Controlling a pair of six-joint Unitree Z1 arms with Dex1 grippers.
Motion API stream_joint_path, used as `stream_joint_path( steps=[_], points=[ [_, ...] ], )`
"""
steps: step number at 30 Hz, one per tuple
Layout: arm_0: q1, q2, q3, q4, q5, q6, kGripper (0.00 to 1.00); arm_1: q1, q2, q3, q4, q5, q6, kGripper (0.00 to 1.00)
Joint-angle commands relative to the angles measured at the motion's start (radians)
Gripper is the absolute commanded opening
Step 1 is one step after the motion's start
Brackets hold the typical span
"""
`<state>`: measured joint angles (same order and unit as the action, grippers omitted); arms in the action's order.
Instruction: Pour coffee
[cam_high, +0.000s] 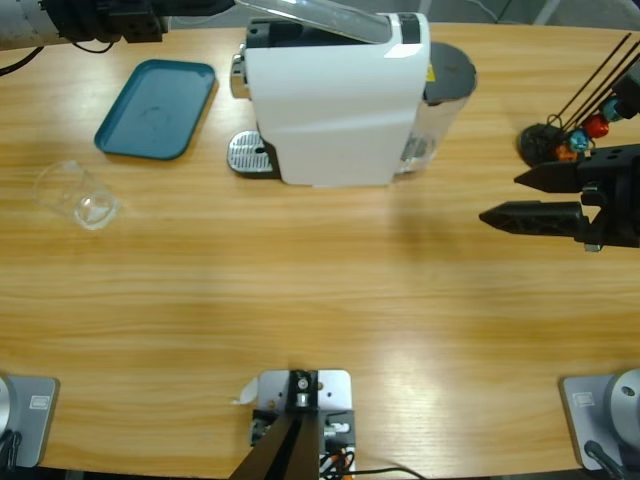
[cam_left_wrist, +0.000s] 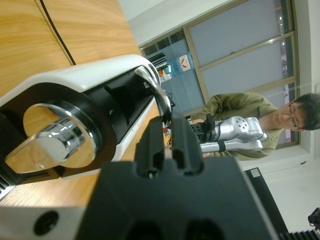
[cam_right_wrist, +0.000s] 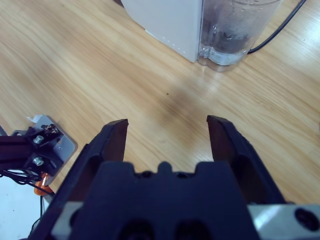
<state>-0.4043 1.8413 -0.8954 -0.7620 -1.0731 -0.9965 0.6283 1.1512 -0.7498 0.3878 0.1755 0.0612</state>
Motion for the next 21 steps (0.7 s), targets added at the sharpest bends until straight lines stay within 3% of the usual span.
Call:
stream_joint_path(
  steps=[1, 4, 8, 11, 15, 21],
  points=[
    [0.020, -0.037, -0.024, -0.007, -0.011, -0.013, 0.637, 0.011, 0.020, 0.035, -0.009, 0.001, 0.011, 0.674],
    [0.021, -0.053, -0.044, -0.005, -0.008, -0.023, 0.646, 0.011, 0.018, 0.035, -0.009, 0.001, 0.011, 0.674],
    [0.020, -0.078, -0.069, 0.000, -0.002, -0.026, 0.802, 0.011, 0.011, 0.035, -0.009, -0.002, 0.012, 0.674],
    [0.022, -0.154, -0.057, 0.053, 0.059, 0.040, 0.794, 0.011, 0.001, 0.036, -0.009, -0.004, 0.012, 0.674],
    [0.022, -0.348, -0.004, 0.286, 0.302, 0.244, 0.789, 0.011, -0.025, 0.038, -0.005, -0.037, 0.021, 0.674],
    [-0.064, -0.609, -0.010, 0.835, 0.727, 0.608, 0.789, 0.011, -0.089, 0.041, 0.010, -0.125, 0.050, 0.676]
  ],
)
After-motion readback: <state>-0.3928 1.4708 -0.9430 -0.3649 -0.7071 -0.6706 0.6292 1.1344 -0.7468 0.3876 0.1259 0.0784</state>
